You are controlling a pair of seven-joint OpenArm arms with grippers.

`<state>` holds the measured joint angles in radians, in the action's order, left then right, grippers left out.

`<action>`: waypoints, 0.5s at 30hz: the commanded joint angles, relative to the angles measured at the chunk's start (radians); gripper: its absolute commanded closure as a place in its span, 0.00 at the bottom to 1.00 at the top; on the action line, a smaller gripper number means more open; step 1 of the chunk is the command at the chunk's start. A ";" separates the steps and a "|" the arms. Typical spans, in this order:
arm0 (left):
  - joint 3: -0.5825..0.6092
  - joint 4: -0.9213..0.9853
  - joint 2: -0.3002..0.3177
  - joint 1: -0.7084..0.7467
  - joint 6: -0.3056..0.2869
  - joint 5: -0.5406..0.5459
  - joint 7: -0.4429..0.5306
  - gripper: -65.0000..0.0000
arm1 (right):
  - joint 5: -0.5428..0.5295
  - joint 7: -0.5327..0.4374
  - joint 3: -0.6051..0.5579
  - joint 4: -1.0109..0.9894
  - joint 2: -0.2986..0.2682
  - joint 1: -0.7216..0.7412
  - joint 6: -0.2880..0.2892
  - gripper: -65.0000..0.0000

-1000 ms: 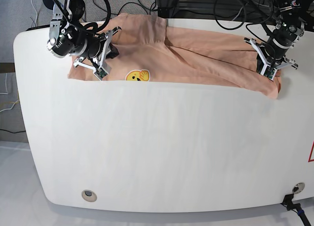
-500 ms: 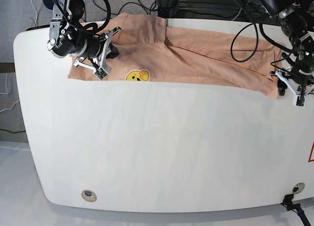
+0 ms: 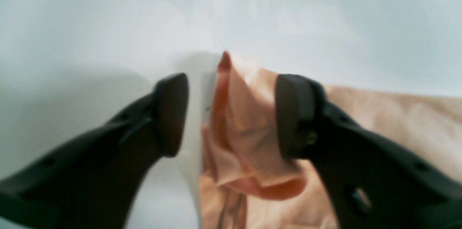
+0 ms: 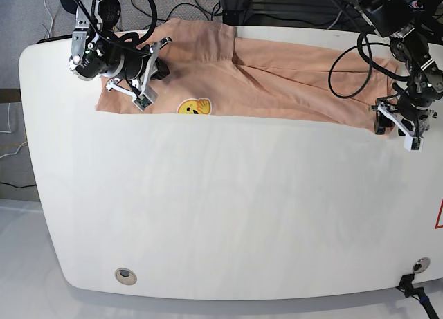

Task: Fold the T-shirt properly
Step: 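Move the left gripper along the shirt's hem end and grasp it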

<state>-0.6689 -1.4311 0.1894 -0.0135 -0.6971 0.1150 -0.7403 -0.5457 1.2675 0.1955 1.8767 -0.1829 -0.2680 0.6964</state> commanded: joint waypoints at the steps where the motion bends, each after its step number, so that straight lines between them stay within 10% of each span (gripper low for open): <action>1: -0.004 -0.020 0.017 -0.013 -0.001 0.025 0.021 0.34 | -0.012 -0.013 0.003 0.014 -0.010 0.006 0.002 1.00; 15: 0.001 0.091 0.017 -0.059 -0.001 0.022 0.028 0.32 | -0.014 -0.013 0.003 0.014 -0.010 0.011 0.002 1.00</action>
<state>-0.6666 -1.3411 0.1902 -0.0601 -0.6975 0.1230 -0.7322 -0.5461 1.2675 0.1955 1.8763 -0.1825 -0.2657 0.6964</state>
